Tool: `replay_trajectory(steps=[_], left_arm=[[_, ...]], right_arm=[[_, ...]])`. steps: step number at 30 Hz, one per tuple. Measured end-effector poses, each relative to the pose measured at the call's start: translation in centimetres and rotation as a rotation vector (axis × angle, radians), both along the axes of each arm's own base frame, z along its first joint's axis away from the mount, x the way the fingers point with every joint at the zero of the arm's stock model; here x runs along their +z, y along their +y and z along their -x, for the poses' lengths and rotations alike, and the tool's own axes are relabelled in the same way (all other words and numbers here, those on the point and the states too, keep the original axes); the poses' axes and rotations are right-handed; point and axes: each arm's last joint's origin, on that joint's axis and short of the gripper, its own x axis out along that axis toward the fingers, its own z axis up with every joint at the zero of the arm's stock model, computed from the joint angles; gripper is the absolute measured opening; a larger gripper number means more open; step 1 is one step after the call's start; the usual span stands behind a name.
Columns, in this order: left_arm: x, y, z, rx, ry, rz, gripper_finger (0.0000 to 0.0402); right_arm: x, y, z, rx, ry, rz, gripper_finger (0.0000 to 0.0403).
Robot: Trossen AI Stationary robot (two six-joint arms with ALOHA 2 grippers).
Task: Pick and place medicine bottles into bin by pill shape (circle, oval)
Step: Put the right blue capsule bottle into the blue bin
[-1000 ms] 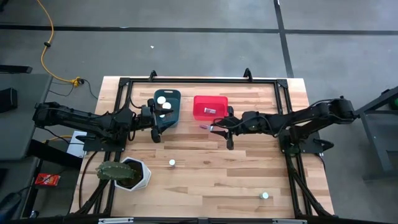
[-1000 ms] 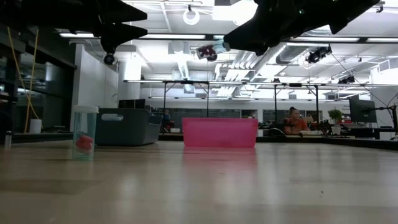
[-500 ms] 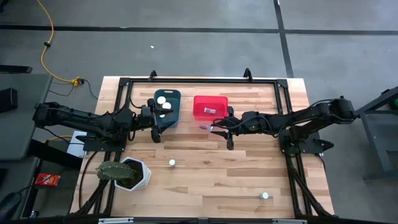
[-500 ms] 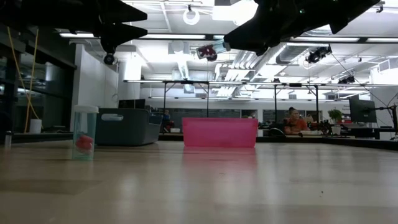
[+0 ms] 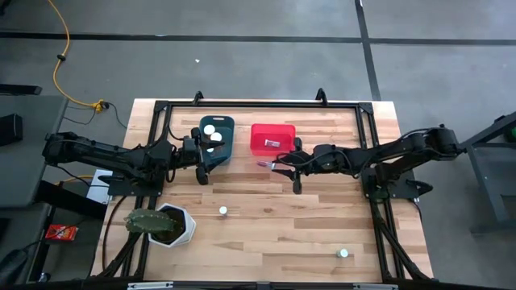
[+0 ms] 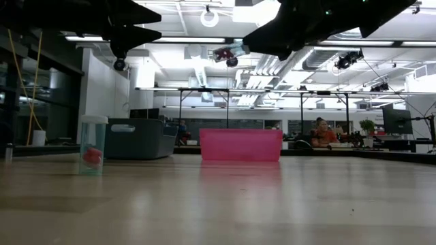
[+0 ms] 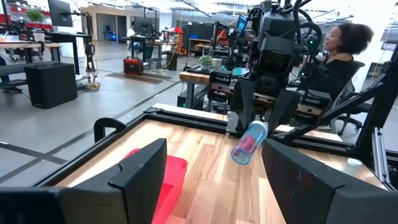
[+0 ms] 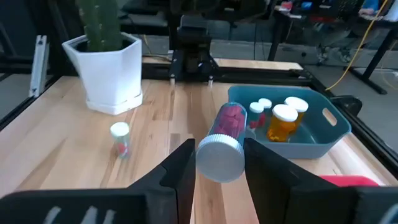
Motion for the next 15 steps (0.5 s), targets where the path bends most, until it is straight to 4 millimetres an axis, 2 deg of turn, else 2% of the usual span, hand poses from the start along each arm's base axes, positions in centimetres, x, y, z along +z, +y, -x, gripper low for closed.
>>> replay_trajectory(steps=[4,9,15], left_arm=[[0.0,0.0,0.0,0.0,-0.002,0.001,0.0252],[0.1,0.0,0.0,0.0,-0.007,0.001,0.0252],[0.1,0.0,0.0,0.0,-0.005,-0.006,0.0252]], right_arm=[[-1.2,-0.7,-1.5,-0.031,-0.05,0.0,0.0112],[-3.7,-2.6,-3.9,-0.097,-0.11,-0.02,0.0112],[-5.5,-4.6,-8.3,-0.15,-0.085,-0.08,0.0112]])
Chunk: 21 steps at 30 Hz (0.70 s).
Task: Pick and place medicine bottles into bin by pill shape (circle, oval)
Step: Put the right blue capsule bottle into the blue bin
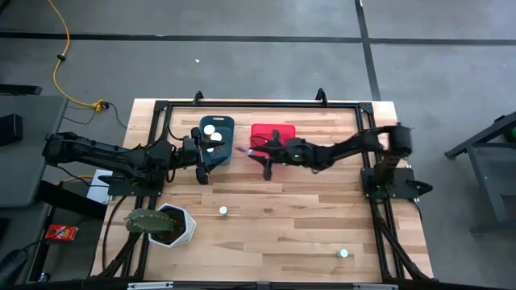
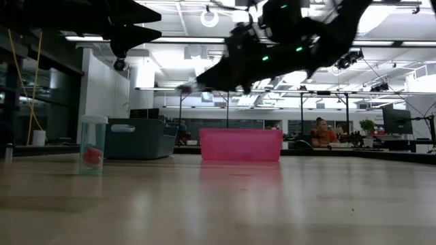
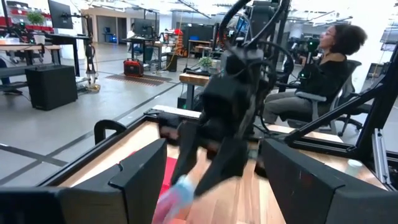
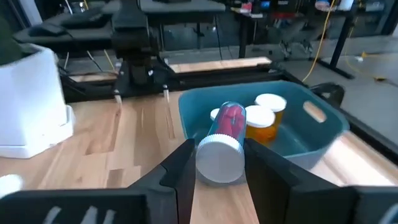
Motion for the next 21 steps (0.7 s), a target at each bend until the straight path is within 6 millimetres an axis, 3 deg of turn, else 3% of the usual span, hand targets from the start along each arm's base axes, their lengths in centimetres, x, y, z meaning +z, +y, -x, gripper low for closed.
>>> replay_trajectory(steps=[10,15,21], left_arm=[[0.0,0.0,0.0,0.0,0.0,-0.001,0.0252],[0.0,0.0,0.0,0.0,0.0,-0.001,0.0252],[0.0,0.0,0.0,0.0,0.0,-0.001,0.0252]], right_arm=[[-1.9,-0.8,-7.0,-0.015,0.061,-0.003,0.0112],[-2.6,-1.0,-8.3,-0.022,0.085,-0.031,0.0112],[-3.0,-1.0,-8.4,-0.029,0.087,-0.064,0.0113]])
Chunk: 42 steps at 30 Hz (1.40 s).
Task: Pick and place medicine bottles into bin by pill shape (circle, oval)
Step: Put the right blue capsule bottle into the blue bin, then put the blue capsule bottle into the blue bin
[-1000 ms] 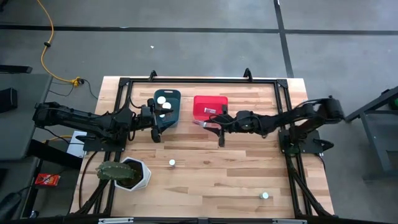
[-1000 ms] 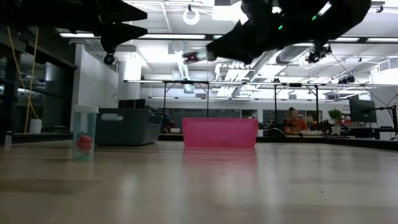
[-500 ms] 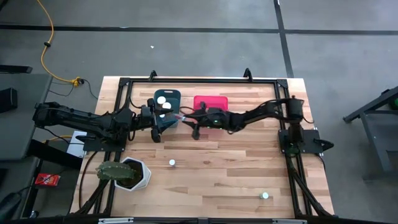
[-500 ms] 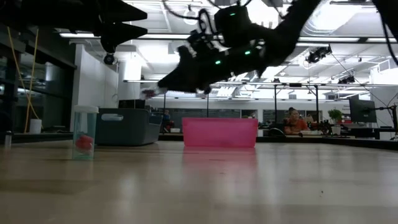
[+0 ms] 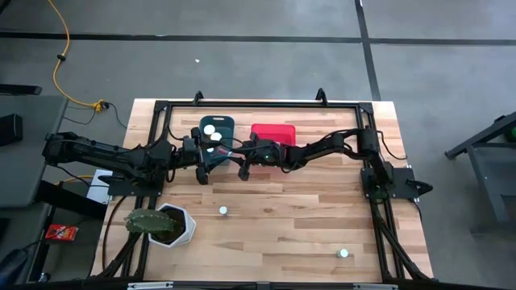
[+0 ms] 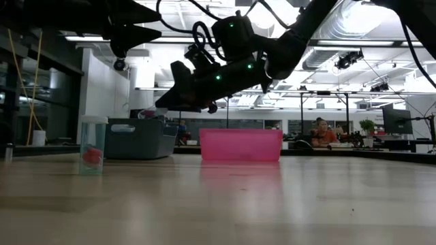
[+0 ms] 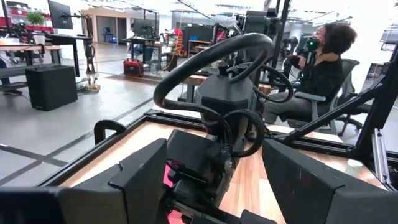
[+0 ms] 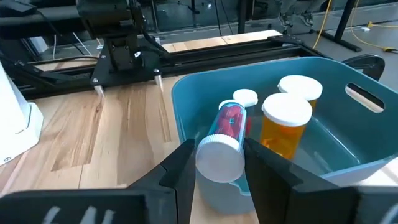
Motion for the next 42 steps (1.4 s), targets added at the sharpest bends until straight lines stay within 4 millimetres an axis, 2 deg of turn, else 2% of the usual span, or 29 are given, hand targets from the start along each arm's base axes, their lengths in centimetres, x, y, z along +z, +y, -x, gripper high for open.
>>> replay_trajectory(steps=[17,26,31,34,36,40,42], left_arm=[[0.0,0.0,0.0,0.0,0.0,0.0,0.0252],[0.0,0.0,0.0,0.0,0.0,0.0,0.0252],[0.0,0.0,0.0,0.0,0.001,0.0,0.0252],[-0.1,0.0,0.0,0.0,0.011,0.0,0.0252],[-0.2,0.0,0.0,0.0,0.021,0.001,0.0252],[-0.2,0.0,0.0,0.0,0.026,0.001,0.0252],[-0.3,0.0,0.0,0.0,0.026,0.001,0.0252]], right_arm=[[-0.1,0.3,0.0,0.039,-0.005,-0.09,0.0119],[-0.1,0.3,0.0,0.035,-0.008,-0.088,0.0202],[0.4,0.3,0.4,0.052,0.057,-0.023,0.0219],[1.5,0.5,1.5,0.053,0.167,0.032,0.022],[1.8,0.9,2.8,0.023,0.211,0.071,0.022],[1.8,2.2,7.3,-0.078,0.171,0.15,0.022],[2.9,2.7,10.1,-0.1,0.084,0.17,0.022]])
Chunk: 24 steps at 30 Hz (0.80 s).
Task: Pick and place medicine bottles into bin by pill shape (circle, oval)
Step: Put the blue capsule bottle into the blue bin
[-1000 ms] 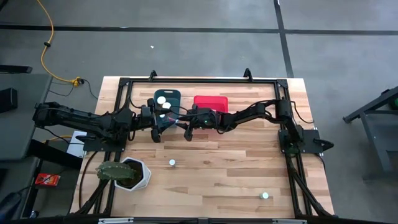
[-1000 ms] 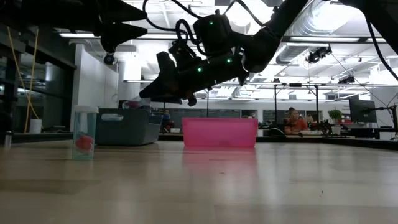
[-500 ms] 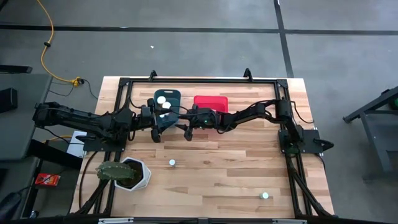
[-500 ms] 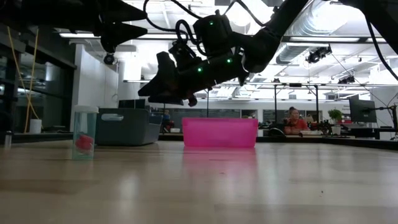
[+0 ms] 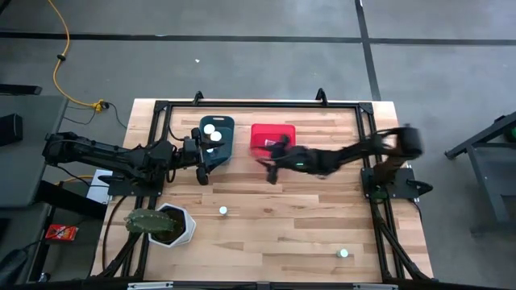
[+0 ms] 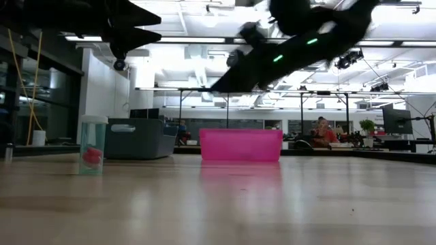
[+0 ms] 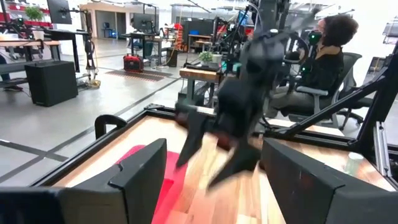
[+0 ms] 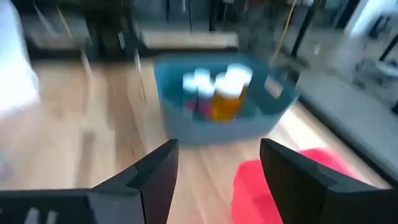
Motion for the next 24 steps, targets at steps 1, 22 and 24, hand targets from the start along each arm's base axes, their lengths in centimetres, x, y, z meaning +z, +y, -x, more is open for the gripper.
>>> replay_trajectory(steps=[1,22,24], left_arm=[[0.0,0.0,0.0,0.0,-0.002,0.0,0.0252],[0.1,0.0,0.0,0.008,-0.01,0.0,0.0252],[0.1,0.0,0.0,0.008,-0.01,0.0,0.0252]], right_arm=[[0.7,0.2,1.4,0.003,-0.052,0.002,0.022],[6.4,3.6,14.5,0.31,-0.429,-0.095,0.022],[6.4,3.6,14.5,0.299,-0.424,-0.094,0.022]])
